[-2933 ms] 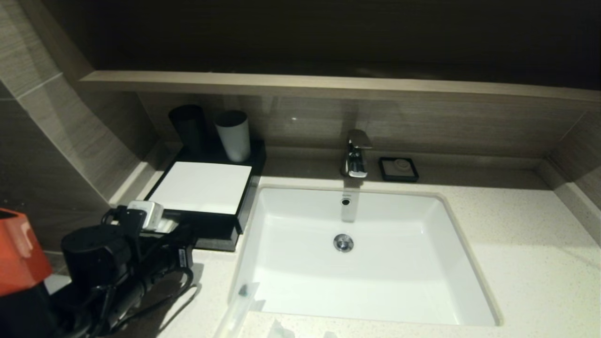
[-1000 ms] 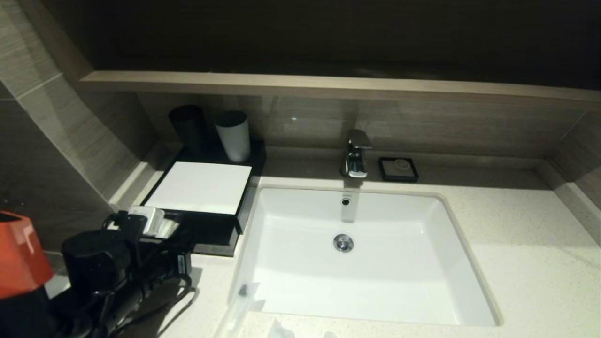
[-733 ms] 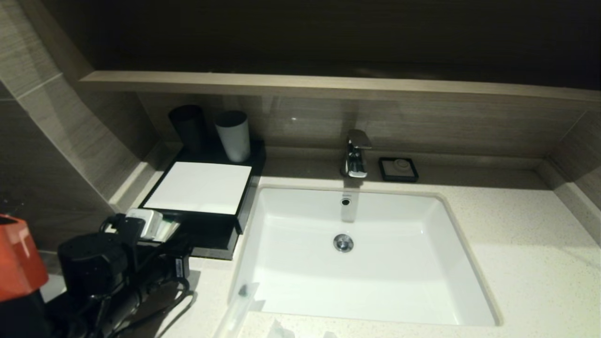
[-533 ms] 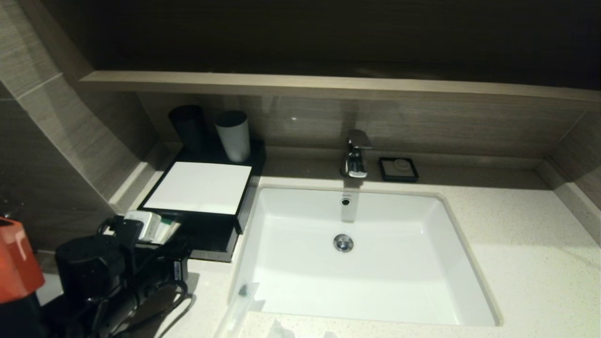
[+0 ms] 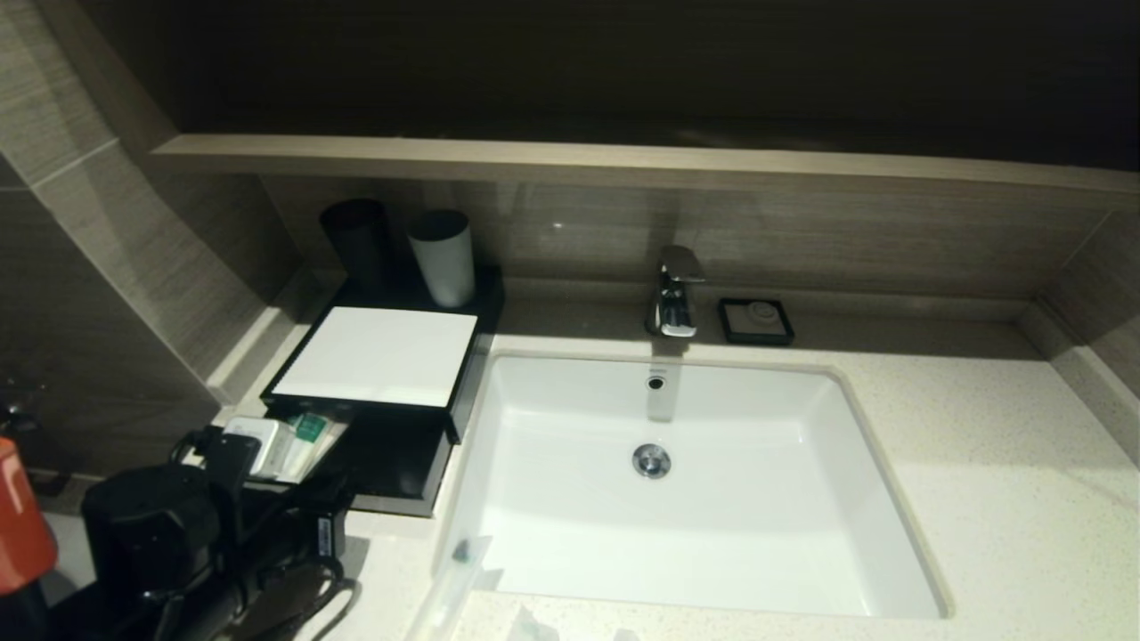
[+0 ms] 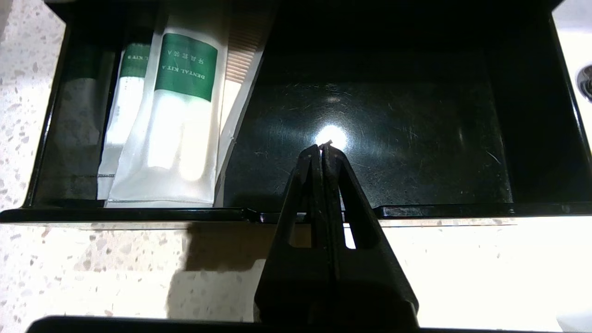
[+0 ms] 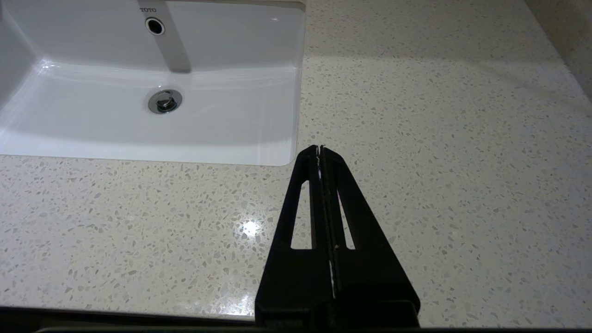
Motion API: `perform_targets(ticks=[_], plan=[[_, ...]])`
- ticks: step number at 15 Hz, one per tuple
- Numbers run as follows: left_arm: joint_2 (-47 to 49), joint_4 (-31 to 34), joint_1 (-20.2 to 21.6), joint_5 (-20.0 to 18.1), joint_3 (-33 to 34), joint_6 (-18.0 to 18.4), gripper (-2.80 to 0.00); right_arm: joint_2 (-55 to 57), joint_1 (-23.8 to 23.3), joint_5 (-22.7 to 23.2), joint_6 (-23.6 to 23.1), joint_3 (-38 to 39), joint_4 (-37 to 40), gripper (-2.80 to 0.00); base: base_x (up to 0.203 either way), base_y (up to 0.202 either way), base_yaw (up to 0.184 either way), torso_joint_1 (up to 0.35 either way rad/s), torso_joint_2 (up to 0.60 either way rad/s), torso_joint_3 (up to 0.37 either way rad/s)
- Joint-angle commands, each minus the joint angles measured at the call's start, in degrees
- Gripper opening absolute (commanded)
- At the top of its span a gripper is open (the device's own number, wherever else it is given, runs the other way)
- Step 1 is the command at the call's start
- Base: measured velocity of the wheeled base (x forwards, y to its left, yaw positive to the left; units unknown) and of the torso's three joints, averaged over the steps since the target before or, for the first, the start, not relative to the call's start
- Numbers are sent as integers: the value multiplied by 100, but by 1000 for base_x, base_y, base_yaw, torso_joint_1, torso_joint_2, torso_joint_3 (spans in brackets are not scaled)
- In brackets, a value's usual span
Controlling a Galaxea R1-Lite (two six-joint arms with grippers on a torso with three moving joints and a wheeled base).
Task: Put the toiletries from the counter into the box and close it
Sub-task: Open the drawer
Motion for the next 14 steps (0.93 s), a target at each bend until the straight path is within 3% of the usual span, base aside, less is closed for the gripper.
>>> perform_targets(ticks=[1,14], plan=[[-112,-54,-4,5,104,1,-280,-4,-2,0,1,1,0,-280,0,0,0,0,0,0],[-403,-54,5,5,170,-10,-280,-4,-2,0,1,1,-5,-280,0,0,0,0,0,0]])
